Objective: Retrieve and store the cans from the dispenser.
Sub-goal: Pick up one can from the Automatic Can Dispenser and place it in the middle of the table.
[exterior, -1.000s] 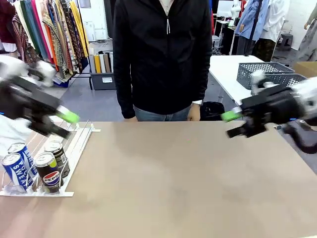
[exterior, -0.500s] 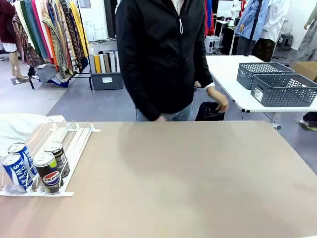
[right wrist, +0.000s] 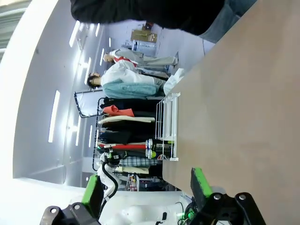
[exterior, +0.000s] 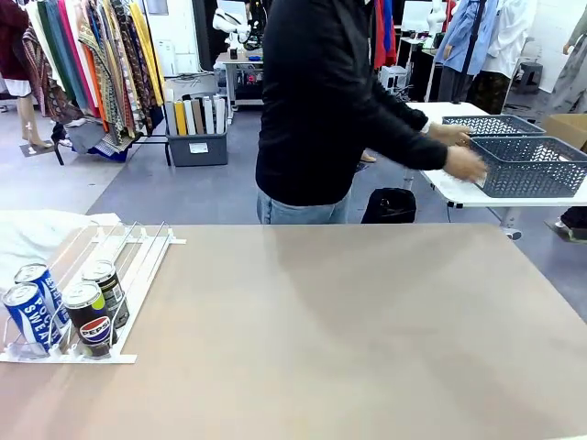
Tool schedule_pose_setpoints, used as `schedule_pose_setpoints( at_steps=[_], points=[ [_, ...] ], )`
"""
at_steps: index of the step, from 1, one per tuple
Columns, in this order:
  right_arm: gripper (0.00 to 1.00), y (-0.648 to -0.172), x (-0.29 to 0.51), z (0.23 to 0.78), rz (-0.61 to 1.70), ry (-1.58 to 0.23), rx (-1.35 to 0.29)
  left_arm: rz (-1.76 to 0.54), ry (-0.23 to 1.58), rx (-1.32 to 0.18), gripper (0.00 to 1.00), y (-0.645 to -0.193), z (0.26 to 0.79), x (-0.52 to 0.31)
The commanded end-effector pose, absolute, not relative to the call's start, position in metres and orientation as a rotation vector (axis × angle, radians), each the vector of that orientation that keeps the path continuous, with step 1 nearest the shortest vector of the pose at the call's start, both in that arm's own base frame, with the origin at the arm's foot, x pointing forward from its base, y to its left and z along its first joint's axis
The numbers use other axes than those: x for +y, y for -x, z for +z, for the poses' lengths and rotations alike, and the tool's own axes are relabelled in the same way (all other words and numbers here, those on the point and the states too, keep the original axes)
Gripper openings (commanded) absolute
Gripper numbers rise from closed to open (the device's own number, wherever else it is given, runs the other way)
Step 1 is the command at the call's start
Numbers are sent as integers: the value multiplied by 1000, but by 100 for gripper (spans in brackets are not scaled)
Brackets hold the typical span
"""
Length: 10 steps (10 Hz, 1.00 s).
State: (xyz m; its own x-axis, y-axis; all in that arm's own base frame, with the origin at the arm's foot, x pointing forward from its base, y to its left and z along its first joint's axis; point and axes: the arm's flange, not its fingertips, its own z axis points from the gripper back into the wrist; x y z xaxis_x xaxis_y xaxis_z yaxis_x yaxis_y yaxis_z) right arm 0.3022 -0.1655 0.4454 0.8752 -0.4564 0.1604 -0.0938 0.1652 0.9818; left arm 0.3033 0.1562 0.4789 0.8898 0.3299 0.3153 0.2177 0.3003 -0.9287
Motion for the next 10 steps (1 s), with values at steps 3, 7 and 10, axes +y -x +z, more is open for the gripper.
schedule_pose_setpoints(
  at_steps=[3, 7, 10],
  points=[
    [100, -299, -167, 451, -263, -1403, -485, 83, 1290, -502, 100, -301, 484, 156],
    [100, -299, -167, 451, -263, -1403, -485, -65, 915, -350, 100, -295, 513, 109],
    [100, -299, -167, 451, -263, -1403, -485, -81, 352, -271, 100, -292, 524, 22]
  ],
)
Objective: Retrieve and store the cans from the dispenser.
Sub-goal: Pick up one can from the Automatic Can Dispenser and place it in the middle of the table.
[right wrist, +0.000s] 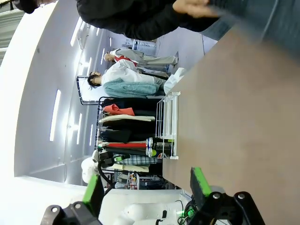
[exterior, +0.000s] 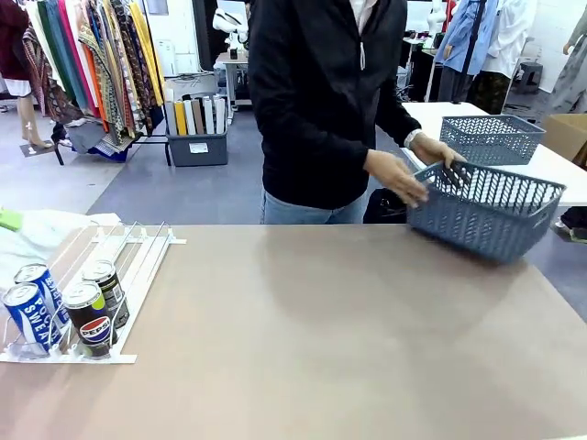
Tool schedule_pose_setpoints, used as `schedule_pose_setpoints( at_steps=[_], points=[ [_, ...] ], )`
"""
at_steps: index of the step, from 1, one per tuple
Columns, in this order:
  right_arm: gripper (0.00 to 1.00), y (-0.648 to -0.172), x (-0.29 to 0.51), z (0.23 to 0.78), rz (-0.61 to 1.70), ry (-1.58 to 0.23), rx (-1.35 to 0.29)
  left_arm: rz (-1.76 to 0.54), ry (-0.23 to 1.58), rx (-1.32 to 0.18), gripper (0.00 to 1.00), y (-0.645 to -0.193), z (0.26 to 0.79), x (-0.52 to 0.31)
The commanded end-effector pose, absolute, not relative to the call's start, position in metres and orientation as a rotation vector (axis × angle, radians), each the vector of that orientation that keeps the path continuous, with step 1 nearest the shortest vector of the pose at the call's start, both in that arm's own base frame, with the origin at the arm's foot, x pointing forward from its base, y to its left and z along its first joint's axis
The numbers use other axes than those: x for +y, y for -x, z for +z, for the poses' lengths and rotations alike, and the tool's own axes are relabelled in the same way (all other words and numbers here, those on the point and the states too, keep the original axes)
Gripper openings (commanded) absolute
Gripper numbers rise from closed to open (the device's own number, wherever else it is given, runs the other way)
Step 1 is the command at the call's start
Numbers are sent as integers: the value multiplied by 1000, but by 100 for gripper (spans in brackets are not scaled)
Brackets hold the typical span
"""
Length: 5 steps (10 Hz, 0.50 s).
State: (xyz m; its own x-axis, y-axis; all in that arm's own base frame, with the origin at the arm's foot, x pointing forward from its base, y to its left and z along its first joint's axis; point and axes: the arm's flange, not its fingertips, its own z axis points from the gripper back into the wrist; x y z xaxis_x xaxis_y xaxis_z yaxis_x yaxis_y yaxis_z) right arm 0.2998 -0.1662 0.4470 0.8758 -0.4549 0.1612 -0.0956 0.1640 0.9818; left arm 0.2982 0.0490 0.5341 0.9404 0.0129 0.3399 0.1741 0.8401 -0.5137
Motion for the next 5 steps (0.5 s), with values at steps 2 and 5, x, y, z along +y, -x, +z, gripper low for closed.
schedule_pose_setpoints(
  at_steps=[2, 5],
  points=[
    [100, -299, -167, 451, -263, -1403, -485, -116, 157, -254, 100, -289, 513, -22],
    [100, -299, -167, 451, -263, -1403, -485, -135, 158, -277, 100, -297, 526, -36]
  ],
)
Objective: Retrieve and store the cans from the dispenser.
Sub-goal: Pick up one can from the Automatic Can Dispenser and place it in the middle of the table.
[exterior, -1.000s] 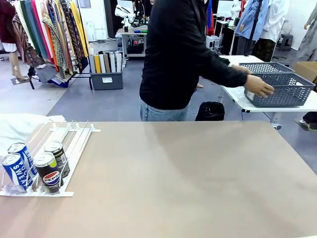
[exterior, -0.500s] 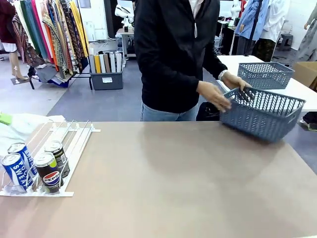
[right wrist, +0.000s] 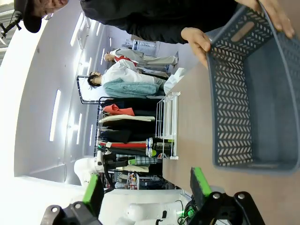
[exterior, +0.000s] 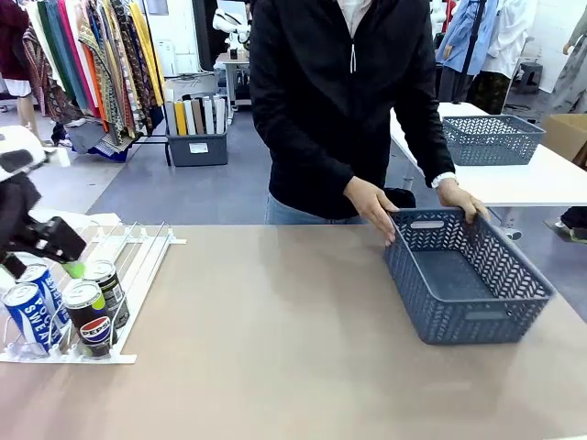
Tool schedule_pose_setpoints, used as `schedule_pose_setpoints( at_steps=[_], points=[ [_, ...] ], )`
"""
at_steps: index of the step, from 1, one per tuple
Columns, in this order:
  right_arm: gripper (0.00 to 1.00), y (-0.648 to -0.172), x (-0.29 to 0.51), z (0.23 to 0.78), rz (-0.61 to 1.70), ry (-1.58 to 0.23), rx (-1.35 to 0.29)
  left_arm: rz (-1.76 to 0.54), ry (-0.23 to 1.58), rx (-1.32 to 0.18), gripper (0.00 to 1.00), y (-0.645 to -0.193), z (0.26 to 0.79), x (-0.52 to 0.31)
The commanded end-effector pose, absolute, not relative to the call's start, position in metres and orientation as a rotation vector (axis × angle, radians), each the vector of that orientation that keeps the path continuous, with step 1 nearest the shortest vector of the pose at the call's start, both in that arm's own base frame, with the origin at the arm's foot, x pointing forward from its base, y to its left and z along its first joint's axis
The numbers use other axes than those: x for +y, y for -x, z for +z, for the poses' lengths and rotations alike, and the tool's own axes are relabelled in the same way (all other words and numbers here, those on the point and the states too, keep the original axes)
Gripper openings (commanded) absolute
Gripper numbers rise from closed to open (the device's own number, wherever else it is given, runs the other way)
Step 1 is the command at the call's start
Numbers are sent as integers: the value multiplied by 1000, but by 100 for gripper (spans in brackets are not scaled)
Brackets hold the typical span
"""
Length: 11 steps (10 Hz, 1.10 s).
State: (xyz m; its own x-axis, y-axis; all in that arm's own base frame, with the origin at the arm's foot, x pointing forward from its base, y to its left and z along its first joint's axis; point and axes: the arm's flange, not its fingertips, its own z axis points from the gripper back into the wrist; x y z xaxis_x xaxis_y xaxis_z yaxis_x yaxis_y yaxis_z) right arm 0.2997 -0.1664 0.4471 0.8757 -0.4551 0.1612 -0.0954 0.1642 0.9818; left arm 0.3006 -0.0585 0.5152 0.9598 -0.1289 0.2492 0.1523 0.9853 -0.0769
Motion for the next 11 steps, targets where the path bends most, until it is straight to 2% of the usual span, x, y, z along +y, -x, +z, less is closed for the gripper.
schedule_pose_setpoints(
  at_steps=[1, 4, 8, 11],
  points=[
    [100, -299, -167, 451, -263, -1403, -485, -135, 158, -277, 100, -297, 526, -36],
    [100, -299, -167, 451, -263, -1403, -485, -153, 106, -252, 100, -306, 507, -59],
    [100, -299, -167, 451, -263, -1403, -485, -78, 37, -134, 100, -352, 462, -69],
    [100, -299, -167, 451, -263, -1403, -485, -44, 34, -77, 100, -370, 438, -66]
  ],
)
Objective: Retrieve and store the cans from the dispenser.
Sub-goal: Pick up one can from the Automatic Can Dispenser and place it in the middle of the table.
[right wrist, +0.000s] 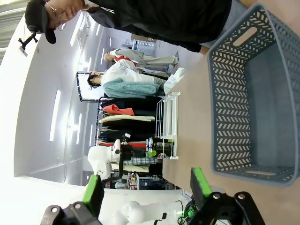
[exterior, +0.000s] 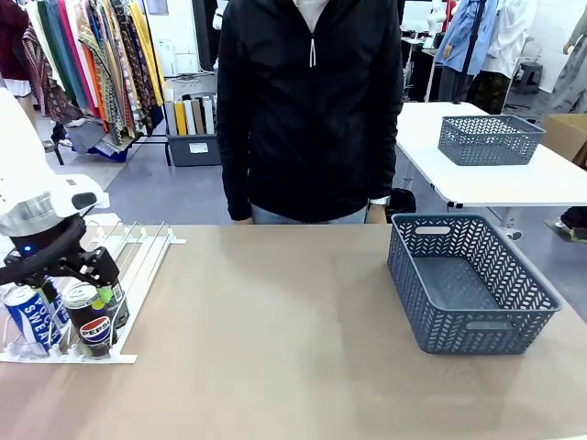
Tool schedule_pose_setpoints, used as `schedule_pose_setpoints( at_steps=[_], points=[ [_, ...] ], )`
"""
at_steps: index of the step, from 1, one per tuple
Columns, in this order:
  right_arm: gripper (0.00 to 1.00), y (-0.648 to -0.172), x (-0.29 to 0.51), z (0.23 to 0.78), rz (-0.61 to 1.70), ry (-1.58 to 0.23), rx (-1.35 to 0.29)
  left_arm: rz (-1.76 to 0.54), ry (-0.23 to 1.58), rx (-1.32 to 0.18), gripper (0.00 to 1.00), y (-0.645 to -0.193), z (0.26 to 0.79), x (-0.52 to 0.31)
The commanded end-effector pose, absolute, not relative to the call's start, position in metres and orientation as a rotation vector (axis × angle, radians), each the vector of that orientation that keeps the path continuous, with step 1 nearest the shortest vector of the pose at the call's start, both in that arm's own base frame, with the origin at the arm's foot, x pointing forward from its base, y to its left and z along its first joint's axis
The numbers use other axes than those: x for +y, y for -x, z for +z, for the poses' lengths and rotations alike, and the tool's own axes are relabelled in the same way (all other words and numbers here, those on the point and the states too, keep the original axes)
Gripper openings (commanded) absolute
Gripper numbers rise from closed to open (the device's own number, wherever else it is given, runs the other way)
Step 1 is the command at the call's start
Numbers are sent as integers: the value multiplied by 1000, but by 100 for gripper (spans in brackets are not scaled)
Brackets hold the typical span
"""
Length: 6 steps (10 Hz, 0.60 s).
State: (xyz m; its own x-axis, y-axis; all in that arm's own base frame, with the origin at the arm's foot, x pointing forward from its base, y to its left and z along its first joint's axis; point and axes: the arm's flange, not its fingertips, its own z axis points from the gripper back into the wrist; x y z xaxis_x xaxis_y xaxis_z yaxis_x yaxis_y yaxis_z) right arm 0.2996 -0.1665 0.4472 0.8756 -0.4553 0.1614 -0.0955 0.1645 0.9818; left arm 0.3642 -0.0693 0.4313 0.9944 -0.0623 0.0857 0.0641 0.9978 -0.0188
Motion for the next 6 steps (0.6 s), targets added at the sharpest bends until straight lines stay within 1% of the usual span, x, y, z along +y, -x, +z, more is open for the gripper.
schedule_pose_setpoints(
  at_steps=[1, 4, 6],
  points=[
    [100, -299, -167, 451, -263, -1403, -485, -44, 42, -58, 100, -373, 431, -68],
    [100, -299, -167, 451, -263, -1403, -485, -47, 48, -28, 100, -377, 423, -69],
    [100, -299, -167, 451, -263, -1403, -485, -42, 41, -33, 100, -378, 422, -70]
  ],
)
